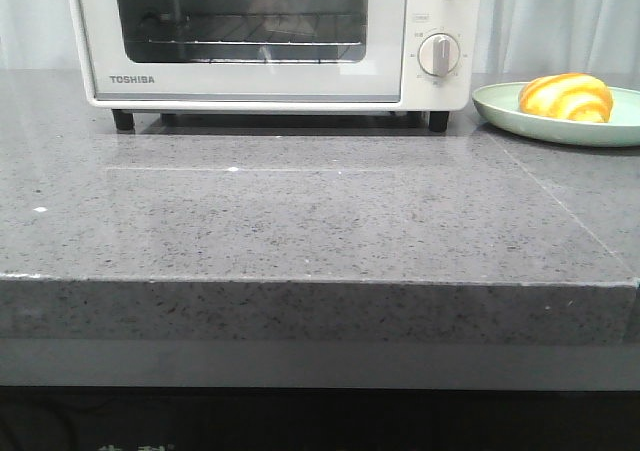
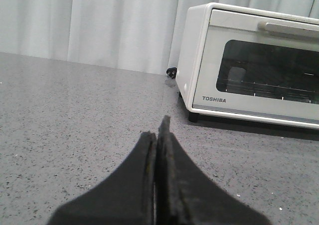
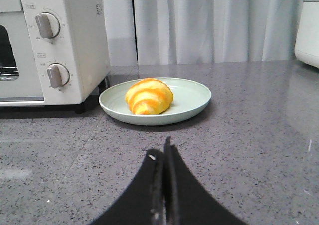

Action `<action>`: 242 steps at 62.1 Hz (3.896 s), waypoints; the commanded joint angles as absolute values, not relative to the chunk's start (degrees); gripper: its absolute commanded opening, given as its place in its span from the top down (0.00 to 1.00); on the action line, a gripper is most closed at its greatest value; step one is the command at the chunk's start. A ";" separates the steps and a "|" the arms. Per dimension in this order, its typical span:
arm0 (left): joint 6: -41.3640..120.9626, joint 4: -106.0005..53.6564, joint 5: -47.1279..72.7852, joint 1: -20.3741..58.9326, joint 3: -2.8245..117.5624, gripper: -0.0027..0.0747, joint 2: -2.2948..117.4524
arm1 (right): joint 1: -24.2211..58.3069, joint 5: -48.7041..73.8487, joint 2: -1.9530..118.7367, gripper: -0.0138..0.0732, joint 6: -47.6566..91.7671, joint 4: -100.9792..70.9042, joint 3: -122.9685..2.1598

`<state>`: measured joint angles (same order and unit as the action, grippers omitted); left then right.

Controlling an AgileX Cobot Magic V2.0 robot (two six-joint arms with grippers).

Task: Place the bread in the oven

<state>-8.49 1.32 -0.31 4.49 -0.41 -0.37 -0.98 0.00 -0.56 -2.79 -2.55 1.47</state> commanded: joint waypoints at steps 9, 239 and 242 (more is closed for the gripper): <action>-8.74 0.90 -5.06 4.71 -1.80 0.99 -1.72 | -1.08 -4.96 -1.79 0.98 -2.54 -2.45 1.69; -0.43 -4.65 15.77 21.69 43.72 0.99 41.55 | -1.08 33.11 33.38 0.15 -2.54 3.25 -39.71; -0.43 -4.75 13.12 23.74 44.17 0.99 43.77 | -1.08 33.11 33.38 0.15 -2.54 3.25 -39.71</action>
<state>-0.56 -3.89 22.48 20.45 41.35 40.41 -0.98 37.43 32.89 -2.79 2.54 -37.79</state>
